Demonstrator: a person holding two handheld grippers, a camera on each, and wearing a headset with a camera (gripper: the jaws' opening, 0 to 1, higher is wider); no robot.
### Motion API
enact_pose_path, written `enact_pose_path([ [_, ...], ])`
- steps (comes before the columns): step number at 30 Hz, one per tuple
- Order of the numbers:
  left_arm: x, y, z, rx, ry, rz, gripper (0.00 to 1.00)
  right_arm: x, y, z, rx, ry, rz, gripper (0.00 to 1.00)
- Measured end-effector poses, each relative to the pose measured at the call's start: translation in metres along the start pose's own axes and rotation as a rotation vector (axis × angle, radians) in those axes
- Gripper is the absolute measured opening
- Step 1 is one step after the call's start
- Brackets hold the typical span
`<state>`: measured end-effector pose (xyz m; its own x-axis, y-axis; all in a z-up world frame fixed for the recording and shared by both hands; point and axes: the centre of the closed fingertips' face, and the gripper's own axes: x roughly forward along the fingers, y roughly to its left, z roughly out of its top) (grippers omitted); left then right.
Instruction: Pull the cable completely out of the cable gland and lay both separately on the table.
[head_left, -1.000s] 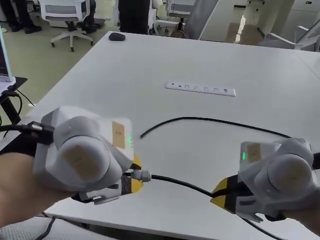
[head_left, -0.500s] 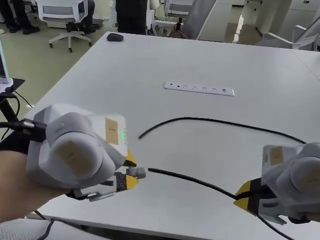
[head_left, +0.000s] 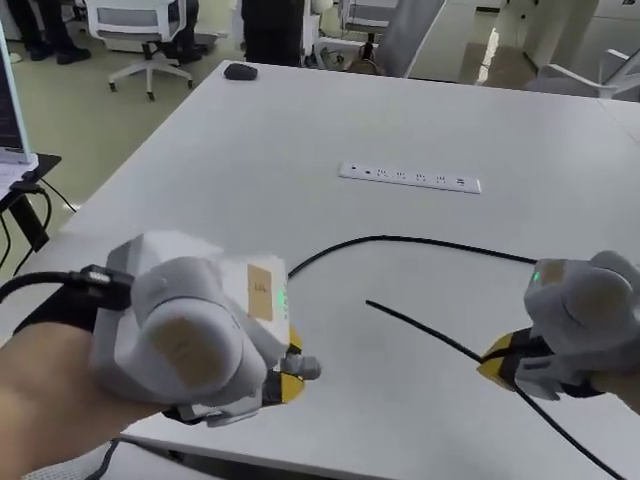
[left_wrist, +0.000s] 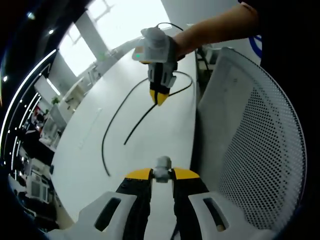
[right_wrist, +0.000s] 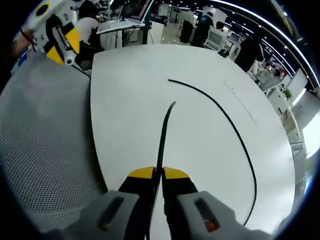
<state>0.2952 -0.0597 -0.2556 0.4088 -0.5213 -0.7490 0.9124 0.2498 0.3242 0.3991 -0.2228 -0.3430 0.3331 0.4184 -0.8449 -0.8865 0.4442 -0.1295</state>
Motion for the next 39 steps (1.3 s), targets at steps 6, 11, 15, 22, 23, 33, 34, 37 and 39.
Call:
enact_pose_path([
  [6,0.005,-0.012,0.000,-0.009,0.004,-0.026,0.17,0.048,-0.042,-0.004,0.200,-0.029,-0.061,0.04],
  [11,0.003,-0.017,0.003,-0.036,-0.016,-0.039,0.17,0.076,-0.051,-0.014,0.275,-0.015,-0.058,0.03],
  [15,0.002,-0.014,0.004,-0.061,-0.030,-0.033,0.17,0.086,-0.045,-0.016,0.299,-0.014,-0.013,0.07],
  [22,0.004,0.003,0.008,-0.085,-0.060,-0.013,0.17,0.042,-0.019,-0.008,0.354,-0.070,0.020,0.38],
  [23,0.005,0.005,0.009,-0.089,-0.065,-0.014,0.17,0.030,-0.015,-0.008,0.379,-0.094,0.015,0.40],
  [33,0.037,0.024,0.033,-0.043,-0.101,-0.100,0.17,-0.065,0.030,-0.020,0.476,-0.269,-0.079,0.43],
  [34,0.041,0.025,0.034,-0.031,-0.099,-0.108,0.17,-0.072,0.032,-0.022,0.488,-0.270,-0.085,0.42],
  [37,0.063,0.025,0.031,0.003,-0.096,-0.140,0.17,-0.097,0.037,-0.018,0.499,-0.306,-0.136,0.42],
  [39,0.081,0.022,0.025,-0.037,-0.098,-0.192,0.17,-0.108,0.039,-0.014,0.501,-0.324,-0.152,0.41],
])
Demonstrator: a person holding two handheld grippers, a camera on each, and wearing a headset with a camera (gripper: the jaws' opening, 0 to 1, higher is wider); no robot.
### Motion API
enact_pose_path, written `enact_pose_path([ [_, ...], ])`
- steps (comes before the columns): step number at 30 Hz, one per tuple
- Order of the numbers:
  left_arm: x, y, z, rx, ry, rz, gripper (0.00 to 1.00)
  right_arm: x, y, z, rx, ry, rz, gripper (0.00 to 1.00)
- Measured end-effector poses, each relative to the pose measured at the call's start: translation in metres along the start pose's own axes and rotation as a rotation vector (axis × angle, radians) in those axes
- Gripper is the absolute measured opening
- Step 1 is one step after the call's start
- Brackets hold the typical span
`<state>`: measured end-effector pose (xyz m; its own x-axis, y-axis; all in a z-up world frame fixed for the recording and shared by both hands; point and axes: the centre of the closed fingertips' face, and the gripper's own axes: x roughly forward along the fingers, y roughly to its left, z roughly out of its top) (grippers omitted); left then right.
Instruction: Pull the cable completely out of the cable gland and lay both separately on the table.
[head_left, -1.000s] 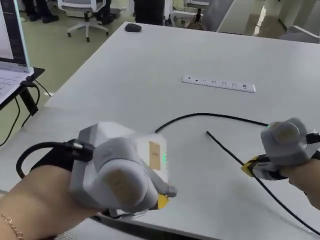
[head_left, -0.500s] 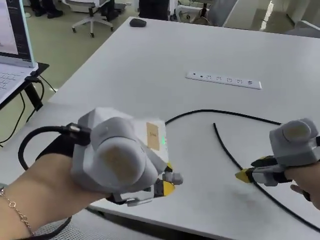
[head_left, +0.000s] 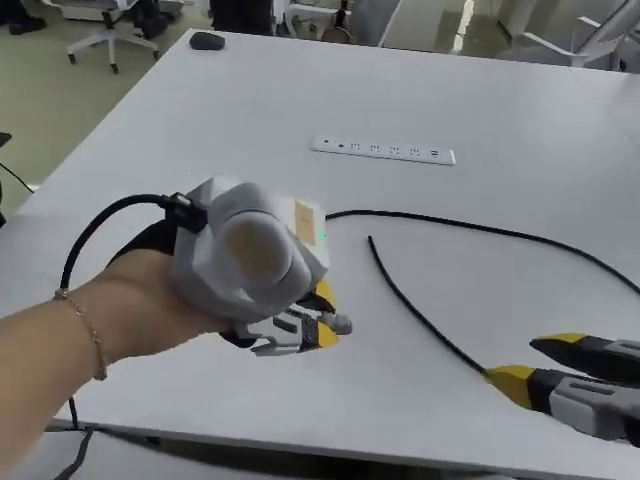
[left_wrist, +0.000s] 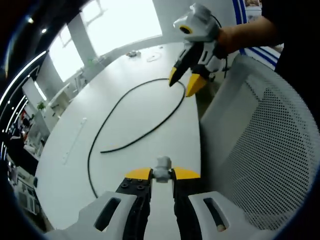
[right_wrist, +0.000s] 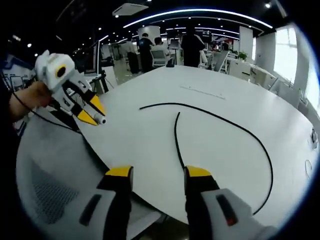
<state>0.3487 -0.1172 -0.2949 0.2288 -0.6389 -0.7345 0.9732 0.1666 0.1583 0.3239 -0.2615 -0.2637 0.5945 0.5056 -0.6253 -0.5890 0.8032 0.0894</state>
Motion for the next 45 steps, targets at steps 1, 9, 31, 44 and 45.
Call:
enact_pose_path([
  [1,0.007,0.000,-0.001,-0.044,-0.017,-0.023,0.17,-0.003,0.002,0.003,-0.003,-0.007,-0.004,0.41],
  [9,0.064,0.006,-0.057,-0.090,0.076,-0.128,0.17,-0.025,0.019,0.022,-0.064,-0.081,-0.035,0.37],
  [31,-0.024,0.022,-0.052,-0.260,0.112,0.013,0.40,-0.005,0.037,0.011,-0.148,0.033,0.047,0.38],
  [44,-0.154,-0.009,-0.083,-0.627,-0.041,0.348,0.39,0.000,0.047,-0.010,-0.033,0.103,0.163,0.39],
  [45,-0.158,-0.012,-0.087,-0.647,-0.042,0.364,0.39,-0.001,0.047,-0.012,-0.027,0.106,0.166,0.39],
])
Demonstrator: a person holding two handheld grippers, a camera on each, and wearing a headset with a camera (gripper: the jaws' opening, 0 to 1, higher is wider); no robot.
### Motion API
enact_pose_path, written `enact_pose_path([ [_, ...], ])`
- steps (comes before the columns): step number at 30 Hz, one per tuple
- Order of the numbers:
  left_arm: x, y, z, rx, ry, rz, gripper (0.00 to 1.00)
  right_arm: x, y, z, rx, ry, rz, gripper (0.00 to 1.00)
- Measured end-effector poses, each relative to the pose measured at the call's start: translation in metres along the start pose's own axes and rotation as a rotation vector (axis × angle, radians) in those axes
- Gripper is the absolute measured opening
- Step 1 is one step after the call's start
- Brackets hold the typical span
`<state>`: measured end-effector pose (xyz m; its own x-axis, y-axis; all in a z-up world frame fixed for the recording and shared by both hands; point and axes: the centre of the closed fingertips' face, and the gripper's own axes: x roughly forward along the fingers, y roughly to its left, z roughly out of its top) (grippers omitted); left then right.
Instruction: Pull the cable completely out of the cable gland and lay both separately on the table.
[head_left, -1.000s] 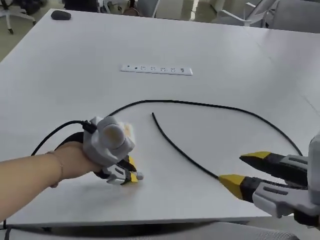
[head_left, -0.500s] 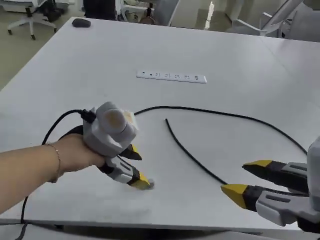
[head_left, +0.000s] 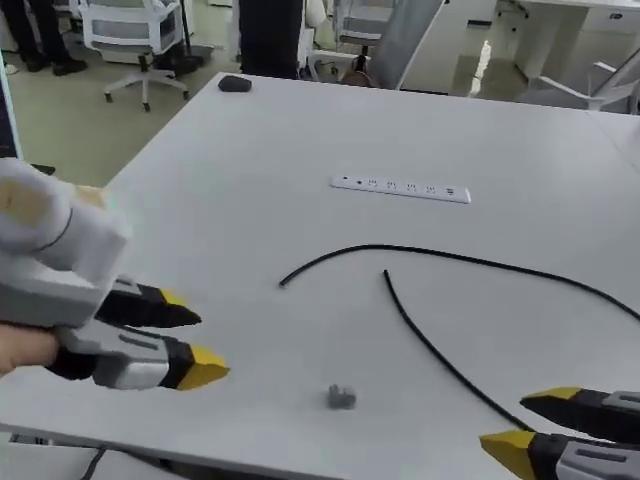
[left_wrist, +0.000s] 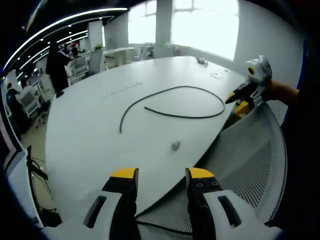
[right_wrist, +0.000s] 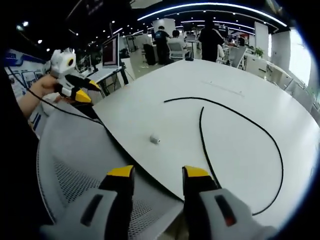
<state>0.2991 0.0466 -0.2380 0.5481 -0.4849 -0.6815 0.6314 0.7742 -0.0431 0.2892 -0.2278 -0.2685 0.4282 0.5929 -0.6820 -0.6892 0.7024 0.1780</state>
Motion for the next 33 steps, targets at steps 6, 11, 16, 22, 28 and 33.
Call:
enact_pose_path([
  [6,-0.012,0.010,-0.004,-0.178,-0.158,0.069,0.40,-0.002,0.003,-0.011,0.051,0.014,0.010,0.40],
  [11,-0.009,0.000,-0.011,-0.196,-0.151,0.046,0.40,0.000,0.007,-0.011,0.086,0.008,0.019,0.40],
  [16,-0.006,0.002,-0.010,-0.215,-0.162,0.068,0.36,0.007,0.020,-0.014,0.054,0.036,0.054,0.40],
  [22,-0.003,0.001,-0.009,-0.213,-0.160,0.064,0.37,0.007,0.021,-0.016,0.056,0.044,0.058,0.40],
  [28,-0.001,-0.001,-0.008,-0.201,-0.160,0.064,0.34,0.009,0.024,-0.018,0.051,0.053,0.065,0.40],
  [33,0.000,-0.002,-0.007,-0.194,-0.155,0.063,0.33,0.012,0.030,-0.019,0.044,0.062,0.080,0.40],
])
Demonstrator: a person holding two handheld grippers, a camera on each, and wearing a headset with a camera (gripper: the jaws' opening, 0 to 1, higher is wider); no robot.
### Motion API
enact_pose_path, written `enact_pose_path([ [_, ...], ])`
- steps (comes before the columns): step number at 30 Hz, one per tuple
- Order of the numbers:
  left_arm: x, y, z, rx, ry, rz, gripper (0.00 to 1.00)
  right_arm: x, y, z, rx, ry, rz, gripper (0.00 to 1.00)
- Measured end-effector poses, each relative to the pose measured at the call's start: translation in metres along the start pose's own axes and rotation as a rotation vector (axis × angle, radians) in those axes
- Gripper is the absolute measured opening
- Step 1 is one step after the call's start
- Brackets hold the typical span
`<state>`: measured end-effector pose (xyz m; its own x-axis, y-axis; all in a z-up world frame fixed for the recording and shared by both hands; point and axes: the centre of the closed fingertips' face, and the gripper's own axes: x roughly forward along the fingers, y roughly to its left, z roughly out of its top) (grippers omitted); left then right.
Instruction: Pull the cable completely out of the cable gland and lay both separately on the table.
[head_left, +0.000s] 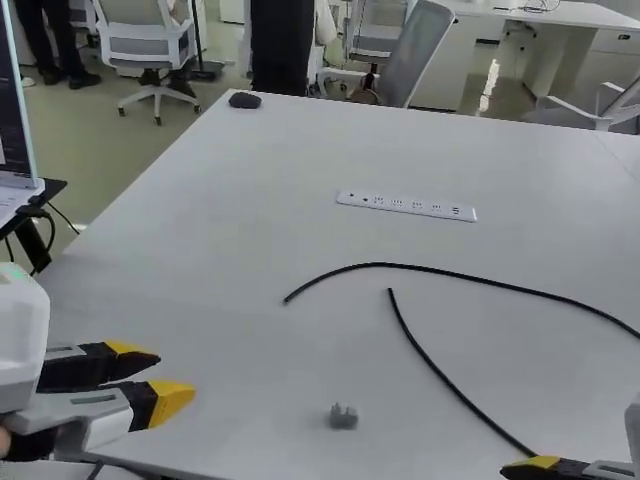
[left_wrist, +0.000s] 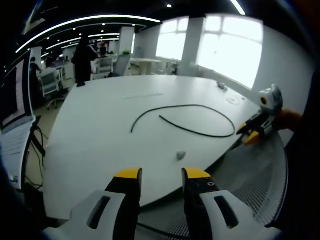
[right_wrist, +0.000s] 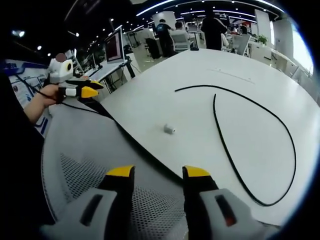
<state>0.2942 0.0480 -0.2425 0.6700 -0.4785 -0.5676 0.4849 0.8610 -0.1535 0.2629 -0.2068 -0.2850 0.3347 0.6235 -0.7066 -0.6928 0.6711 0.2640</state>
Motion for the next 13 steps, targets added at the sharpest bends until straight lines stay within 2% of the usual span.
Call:
enact_pose_path([
  [7,0.0031,0.0002,-0.0050,0.000,0.023,-0.011,0.33,-0.0005,0.0042,0.0016,-0.030,0.016,0.011,0.38],
  [13,0.0053,-0.0019,0.0011,0.009,0.016,-0.022,0.32,-0.0023,0.0053,0.0005,-0.028,0.012,0.008,0.38],
])
